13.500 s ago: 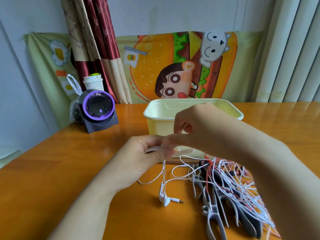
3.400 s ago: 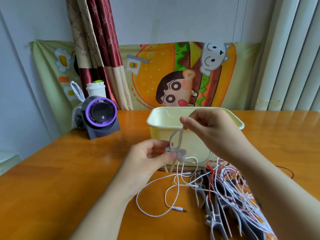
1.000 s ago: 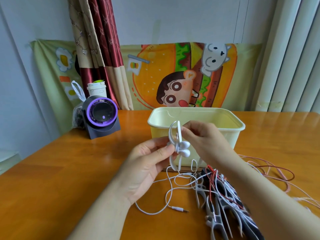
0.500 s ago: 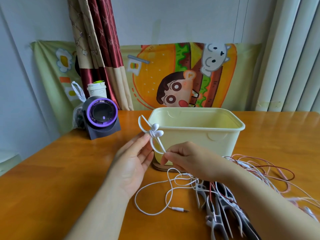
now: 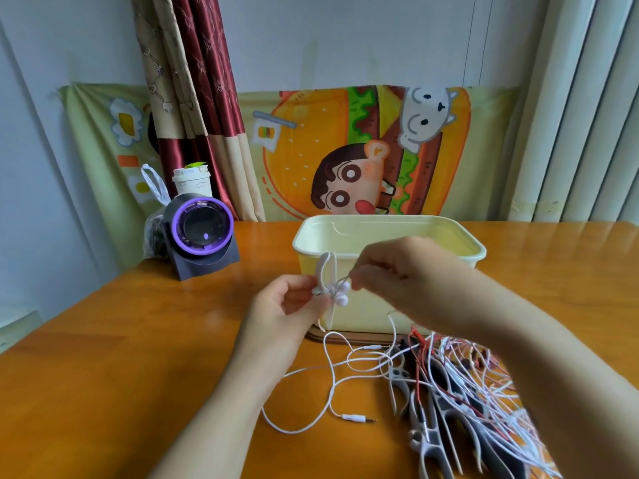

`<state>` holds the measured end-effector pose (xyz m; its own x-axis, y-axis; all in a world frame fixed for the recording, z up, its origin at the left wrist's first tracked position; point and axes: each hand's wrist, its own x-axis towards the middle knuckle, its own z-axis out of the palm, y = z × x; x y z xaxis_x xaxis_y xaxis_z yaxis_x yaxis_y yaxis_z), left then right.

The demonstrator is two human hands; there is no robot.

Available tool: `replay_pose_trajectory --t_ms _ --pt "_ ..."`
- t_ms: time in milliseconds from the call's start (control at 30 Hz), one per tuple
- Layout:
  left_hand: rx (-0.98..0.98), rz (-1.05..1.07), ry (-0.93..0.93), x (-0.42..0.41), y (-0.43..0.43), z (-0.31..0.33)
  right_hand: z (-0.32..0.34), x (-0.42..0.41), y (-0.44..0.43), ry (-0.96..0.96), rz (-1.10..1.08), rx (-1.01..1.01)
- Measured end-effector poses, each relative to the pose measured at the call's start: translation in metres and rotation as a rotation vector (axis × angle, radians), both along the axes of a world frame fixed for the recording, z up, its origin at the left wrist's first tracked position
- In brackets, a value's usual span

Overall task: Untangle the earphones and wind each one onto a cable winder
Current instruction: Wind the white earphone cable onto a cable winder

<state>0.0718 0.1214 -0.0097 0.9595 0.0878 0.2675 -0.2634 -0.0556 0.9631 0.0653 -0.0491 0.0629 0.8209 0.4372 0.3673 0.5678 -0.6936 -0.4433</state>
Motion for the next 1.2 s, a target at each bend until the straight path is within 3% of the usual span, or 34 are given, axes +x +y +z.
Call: replay_pose_trajectory --t_ms 200,333,433,533,667,1000,1200 --pt "0.100 -0.198 -0.029 -0.010 -0.008 0.005 0.000 0.006 -0.009 -0.178 -0.076 0.125" --pt "0.080 -0.277 -0.060 -0.011 -0.003 0.008 -0.005 0.014 -0.007 -0.180 -0.084 0.256" --pt "-0.058 -0.388 -0.074 -0.011 -0.003 0.007 -0.014 0.020 -0.003 -0.096 -0.093 0.321" --pt "-0.331 -0.486 -0.078 -0.010 -0.005 0.008 -0.024 0.023 0.000 0.082 -0.044 0.257" --pt "-0.462 -0.399 -0.081 -0.011 -0.003 0.015 -0.036 0.020 0.006 0.363 0.056 0.232" --pt "-0.656 -0.106 0.129 0.000 0.003 0.010 -0.039 0.019 0.014 0.407 0.143 0.197" --pt "-0.495 -0.033 0.107 0.003 0.008 0.003 -0.033 0.013 0.013 0.482 0.183 0.146"
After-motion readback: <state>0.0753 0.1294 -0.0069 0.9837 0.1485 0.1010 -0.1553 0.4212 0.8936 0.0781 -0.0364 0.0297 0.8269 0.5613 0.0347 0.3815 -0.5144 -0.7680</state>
